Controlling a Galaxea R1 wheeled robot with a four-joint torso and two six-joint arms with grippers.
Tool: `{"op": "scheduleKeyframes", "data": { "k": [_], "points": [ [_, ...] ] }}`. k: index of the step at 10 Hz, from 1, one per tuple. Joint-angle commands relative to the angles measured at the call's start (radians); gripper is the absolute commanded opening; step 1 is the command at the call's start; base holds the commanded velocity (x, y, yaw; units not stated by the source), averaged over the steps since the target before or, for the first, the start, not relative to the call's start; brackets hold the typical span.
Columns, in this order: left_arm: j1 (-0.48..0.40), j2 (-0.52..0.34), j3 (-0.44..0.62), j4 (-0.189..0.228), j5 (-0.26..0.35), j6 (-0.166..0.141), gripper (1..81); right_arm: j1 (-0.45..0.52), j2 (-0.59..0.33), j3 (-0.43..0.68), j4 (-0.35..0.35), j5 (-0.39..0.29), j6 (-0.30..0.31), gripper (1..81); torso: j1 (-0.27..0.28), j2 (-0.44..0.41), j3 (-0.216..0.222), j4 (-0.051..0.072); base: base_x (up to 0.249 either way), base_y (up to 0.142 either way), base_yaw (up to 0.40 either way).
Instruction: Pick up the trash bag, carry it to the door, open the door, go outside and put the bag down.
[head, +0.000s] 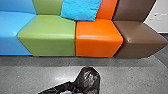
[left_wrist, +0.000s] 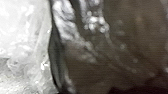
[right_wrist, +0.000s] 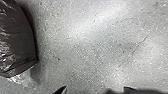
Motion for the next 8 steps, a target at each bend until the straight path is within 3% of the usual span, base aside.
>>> {"op": "scheduleKeyframes", "data": {
  "k": [1, 5, 6, 7, 8],
  "points": [
    [-0.062, 0.020, 0.004, 0.018, -0.029, 0.011, 81.1, 0.053, -0.065, 0.007, 0.014, -0.055, 0.005, 81.1, 0.000, 0.000, 0.000, 0.000, 0.000, 0.000, 0.000],
    [-0.059, 0.020, 0.004, 0.018, -0.029, 0.011, 81.1, 0.050, -0.065, 0.013, 0.014, -0.055, 0.003, 81.1, 0.000, -0.001, 0.000, 0.000, 0.000, 0.000, 0.000],
    [-0.059, 0.020, 0.004, 0.018, -0.029, 0.013, 81.1, 0.050, -0.065, 0.013, 0.014, -0.055, 0.003, 81.1, 0.064, -0.020, 0.000, 0.000, 0.000, 0.000, 0.000],
    [-0.058, 0.020, 0.004, 0.018, -0.030, 0.013, 81.1, 0.050, -0.065, 0.010, 0.014, -0.056, 0.003, 81.1, 0.066, -0.020, 0.000, 0.000, 0.000, 0.000, 0.000],
    [-0.056, 0.020, 0.004, 0.018, -0.030, 0.014, 81.1, 0.047, -0.063, 0.010, 0.014, -0.056, 0.003, 81.1, 0.009, -0.004, 0.000, 0.000, 0.000, 0.000, 0.000]
  ]
}}
